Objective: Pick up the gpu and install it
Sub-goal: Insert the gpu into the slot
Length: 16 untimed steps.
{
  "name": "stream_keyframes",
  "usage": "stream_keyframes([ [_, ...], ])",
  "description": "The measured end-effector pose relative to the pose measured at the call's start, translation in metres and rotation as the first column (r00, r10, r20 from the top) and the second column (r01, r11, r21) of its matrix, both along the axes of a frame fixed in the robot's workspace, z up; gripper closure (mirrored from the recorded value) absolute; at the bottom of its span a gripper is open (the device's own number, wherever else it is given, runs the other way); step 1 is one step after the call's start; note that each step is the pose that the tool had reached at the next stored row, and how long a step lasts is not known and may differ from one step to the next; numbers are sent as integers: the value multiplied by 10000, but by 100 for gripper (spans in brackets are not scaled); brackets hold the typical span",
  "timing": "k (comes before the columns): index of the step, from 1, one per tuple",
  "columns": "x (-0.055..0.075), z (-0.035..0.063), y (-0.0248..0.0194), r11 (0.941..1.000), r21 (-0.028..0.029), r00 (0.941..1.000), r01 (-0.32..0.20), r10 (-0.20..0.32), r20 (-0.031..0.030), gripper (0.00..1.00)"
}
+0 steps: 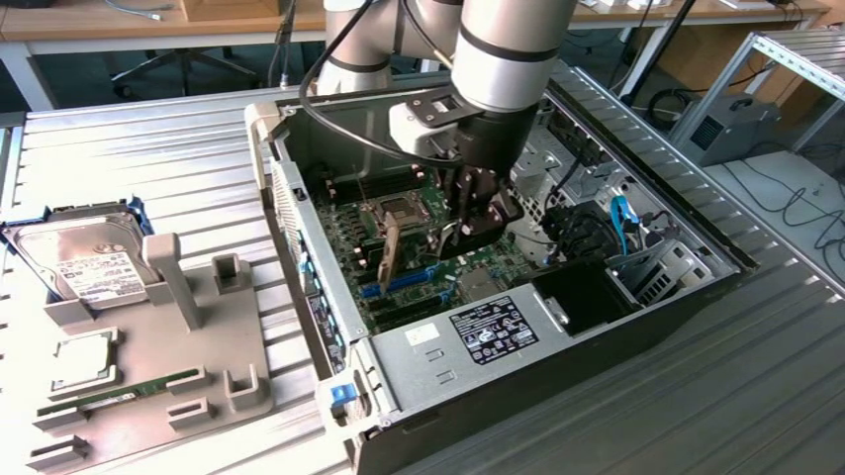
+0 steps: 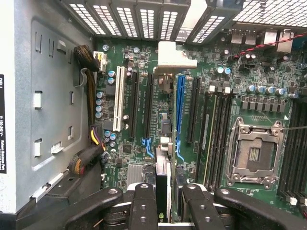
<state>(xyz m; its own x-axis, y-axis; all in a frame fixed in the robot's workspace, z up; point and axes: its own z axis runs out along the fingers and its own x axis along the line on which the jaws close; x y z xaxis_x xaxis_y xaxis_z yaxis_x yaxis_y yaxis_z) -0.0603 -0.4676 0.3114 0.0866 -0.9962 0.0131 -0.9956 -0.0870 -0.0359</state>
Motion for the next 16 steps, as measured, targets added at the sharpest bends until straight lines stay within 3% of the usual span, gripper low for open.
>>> stream_keyframes([
  [16,-29,-57,-42,10000,0,10000,-1,1,0,74],
])
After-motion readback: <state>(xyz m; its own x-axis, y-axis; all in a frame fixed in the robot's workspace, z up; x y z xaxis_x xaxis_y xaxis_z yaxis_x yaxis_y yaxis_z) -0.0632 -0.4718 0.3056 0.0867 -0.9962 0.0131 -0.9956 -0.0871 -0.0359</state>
